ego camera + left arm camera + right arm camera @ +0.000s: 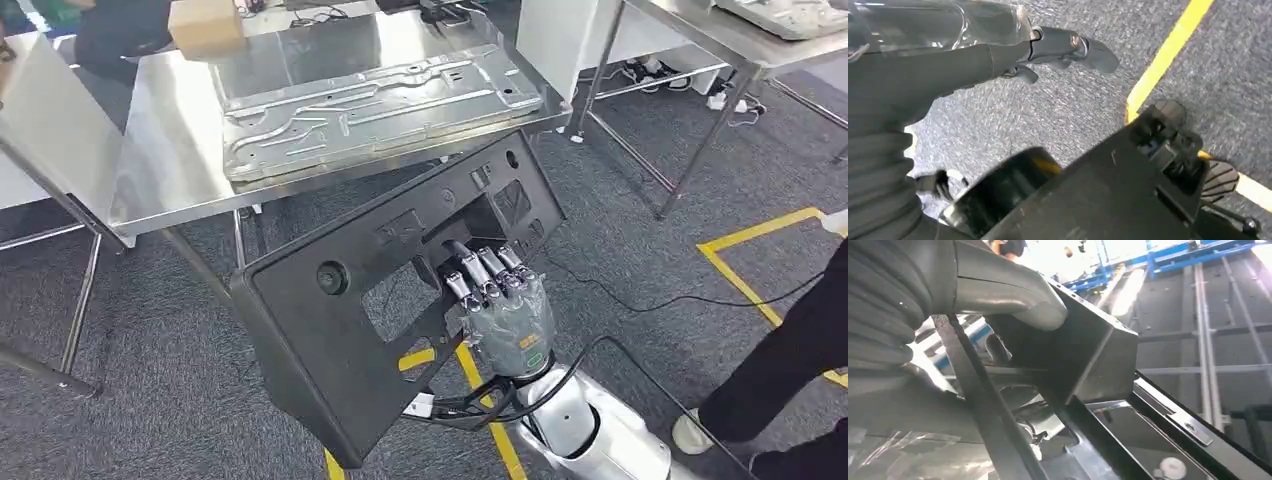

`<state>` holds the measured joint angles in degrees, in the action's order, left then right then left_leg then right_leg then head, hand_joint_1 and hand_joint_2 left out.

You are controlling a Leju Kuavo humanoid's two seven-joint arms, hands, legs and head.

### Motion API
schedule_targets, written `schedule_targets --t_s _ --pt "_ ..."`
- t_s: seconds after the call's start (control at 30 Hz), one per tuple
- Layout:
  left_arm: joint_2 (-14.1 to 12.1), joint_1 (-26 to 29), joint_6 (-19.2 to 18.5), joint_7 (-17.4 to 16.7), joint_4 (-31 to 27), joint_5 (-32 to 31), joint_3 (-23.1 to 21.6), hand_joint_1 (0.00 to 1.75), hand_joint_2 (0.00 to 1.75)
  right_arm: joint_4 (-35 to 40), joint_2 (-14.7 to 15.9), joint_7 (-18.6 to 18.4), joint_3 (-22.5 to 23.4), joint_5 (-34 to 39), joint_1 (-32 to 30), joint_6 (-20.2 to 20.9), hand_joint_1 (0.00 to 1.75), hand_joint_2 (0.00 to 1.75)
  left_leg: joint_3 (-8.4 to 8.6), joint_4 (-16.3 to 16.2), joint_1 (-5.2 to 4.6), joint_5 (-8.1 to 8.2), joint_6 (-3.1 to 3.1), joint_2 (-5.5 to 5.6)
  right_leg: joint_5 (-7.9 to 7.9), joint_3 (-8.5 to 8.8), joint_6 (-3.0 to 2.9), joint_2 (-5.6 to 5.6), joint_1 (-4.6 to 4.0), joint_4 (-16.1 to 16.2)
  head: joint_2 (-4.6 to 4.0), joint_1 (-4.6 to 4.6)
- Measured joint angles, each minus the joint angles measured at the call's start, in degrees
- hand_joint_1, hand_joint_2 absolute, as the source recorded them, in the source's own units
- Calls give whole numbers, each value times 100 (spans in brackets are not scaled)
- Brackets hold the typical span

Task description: Take the parts from the cabinet and place them on the table.

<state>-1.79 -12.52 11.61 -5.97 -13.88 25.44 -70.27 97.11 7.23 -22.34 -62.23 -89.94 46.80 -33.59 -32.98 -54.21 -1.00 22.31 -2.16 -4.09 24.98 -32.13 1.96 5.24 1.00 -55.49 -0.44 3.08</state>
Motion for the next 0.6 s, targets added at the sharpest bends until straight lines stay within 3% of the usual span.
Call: schedule_targets --t_s 0.1,0.13,0.17,0.2,0.27,0.3,0.33,0.37,0.43,0.47,0.5,0.6 --pt "-4 26 0 2 0 -11 0 0 175 4 -18 -2 2 0 -4 2 175 175 10 27 -16 -2 -57 198 45 85 95 190 0 40 0 2" --pt "0 57 0 2 0 -22 0 0 175 11 -9 -9 26 0 -12 2 175 175 103 86 65 -47 -92 246 89 101 137 74 33 -5 0 -7" --pt "4 59 0 13 0 -28 -2 0 175 11 -7 -2 31 -2 -11 0 175 175 125 89 61 -44 -111 292 214 32 146 -220 34 -226 0 -4" --pt "4 54 0 13 0 -33 0 0 175 18 -7 -2 33 0 -11 0 175 175 136 89 61 -38 -147 318 418 -172 143 -384 36 -628 0 -13" --pt "20 39 0 15 -2 -48 0 0 175 20 2 2 35 0 -73 50 175 175 142 83 59 -18 -181 426 799 -745 164 -500 25 -1649 0 -13" --pt "22 49 0 17 -2 -57 0 0 175 20 9 -11 33 -2 -108 74 175 175 152 82 53 -7 -182 474 790 -919 171 -506 23 -1875 0 -11" --pt "22 62 -2 17 -2 -61 0 0 175 20 11 -22 33 0 -129 94 175 175 165 78 53 8 -177 516 643 -944 173 -506 25 -1795 0 -11" --pt "22 71 -2 18 -2 -61 0 0 175 20 11 -37 33 0 -129 103 175 175 182 72 57 26 -165 549 398 -842 171 -506 30 -1477 0 -13" --pt "24 69 -2 20 -2 -63 0 0 175 20 15 -50 33 0 -110 103 175 175 227 26 74 97 -105 609 -189 -399 180 -515 46 -413 0 -13" --pt "22 67 -4 20 0 -63 0 0 175 20 17 -50 33 -2 -105 101 175 175 208 -20 49 149 -58 624 -218 -277 183 -557 57 -106 0 -11" --pt "22 61 -2 17 0 -65 0 0 175 20 13 -48 33 -2 -105 103 175 175 181 -69 29 195 -38 642 -205 -281 109 -572 55 -96 0 -11" --pt "20 71 9 -43 0 -66 4 0 175 20 17 -50 33 0 -101 103 175 175 181 -41 54 210 3 640 -180 -292 -5 -560 9 -101 0 -11"
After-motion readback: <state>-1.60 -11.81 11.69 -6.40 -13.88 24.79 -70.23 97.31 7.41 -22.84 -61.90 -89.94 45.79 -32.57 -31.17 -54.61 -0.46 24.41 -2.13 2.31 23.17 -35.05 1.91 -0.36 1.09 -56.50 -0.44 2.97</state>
